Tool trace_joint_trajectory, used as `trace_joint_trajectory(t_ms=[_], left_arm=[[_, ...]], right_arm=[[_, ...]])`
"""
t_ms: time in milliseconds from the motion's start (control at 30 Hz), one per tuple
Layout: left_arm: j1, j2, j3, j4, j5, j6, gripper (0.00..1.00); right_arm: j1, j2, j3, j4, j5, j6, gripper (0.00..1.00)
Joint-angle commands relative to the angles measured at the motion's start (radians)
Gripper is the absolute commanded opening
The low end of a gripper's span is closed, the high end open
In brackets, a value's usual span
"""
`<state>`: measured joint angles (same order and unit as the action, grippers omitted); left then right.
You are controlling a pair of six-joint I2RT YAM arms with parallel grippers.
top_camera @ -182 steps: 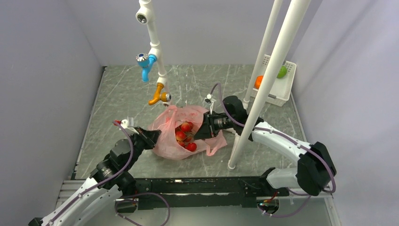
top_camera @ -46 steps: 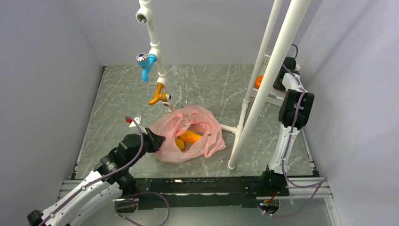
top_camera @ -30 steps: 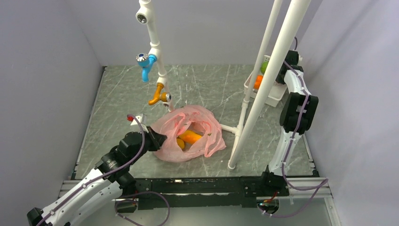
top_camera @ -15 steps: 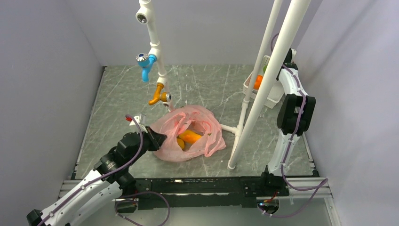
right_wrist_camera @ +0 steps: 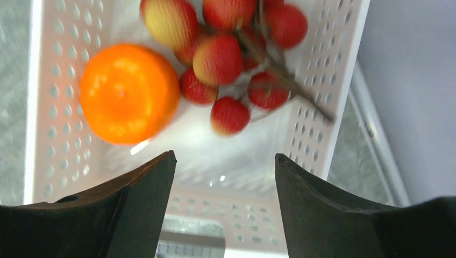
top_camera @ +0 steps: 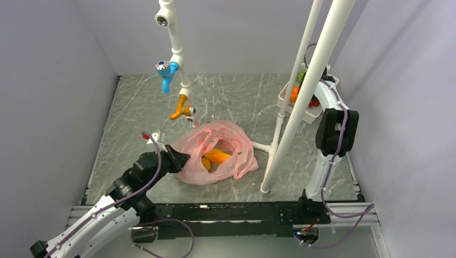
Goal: Take the fake fruits out of the plastic bag
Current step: Place the fake fruit in the bin, then take out the fake fruit from the plastic bag.
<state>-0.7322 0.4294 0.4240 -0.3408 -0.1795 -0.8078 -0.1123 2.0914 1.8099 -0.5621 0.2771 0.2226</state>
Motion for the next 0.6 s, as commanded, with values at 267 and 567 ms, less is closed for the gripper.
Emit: trace_joint_trajectory(t_ms=[267, 567], left_arm=[[0.004, -0.032, 0.010, 0.005, 0.016, -0.009, 0.00], [0.003, -0.014, 0.025, 0.006, 0.032, 0.016, 0.00]], right_arm=[[0.022, -0.674, -0.683, 0.116, -0.213, 0.219, 0.70], [0.062, -1.106, -1.031, 0.151, -0.659, 0.154, 0.74]])
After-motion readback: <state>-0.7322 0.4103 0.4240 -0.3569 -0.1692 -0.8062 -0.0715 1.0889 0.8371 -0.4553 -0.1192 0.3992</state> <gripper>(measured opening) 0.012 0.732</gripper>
